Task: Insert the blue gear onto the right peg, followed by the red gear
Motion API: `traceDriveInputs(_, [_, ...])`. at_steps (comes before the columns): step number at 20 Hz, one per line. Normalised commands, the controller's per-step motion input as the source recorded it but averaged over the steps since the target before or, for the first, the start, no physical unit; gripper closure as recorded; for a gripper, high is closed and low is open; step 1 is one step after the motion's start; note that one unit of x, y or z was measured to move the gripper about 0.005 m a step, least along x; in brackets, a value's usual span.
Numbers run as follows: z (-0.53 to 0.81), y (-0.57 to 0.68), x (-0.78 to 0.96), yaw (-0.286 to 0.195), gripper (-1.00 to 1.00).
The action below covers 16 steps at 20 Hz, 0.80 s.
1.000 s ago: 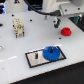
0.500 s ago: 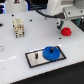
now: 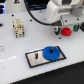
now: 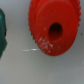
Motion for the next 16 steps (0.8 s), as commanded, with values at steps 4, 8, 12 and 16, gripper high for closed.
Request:
traceDriveInputs(4, [-0.17,-0.01,-0.13,0.0,1.0])
traceDriveInputs(8, [-0.04,0.01,-0.14,0.0,1.0])
traceDriveInputs(12, [0.03,0.01,-0.11,0.0,1.0])
traceDriveInputs(16, [0.16,-0.02,-0.03,0.0,1.0])
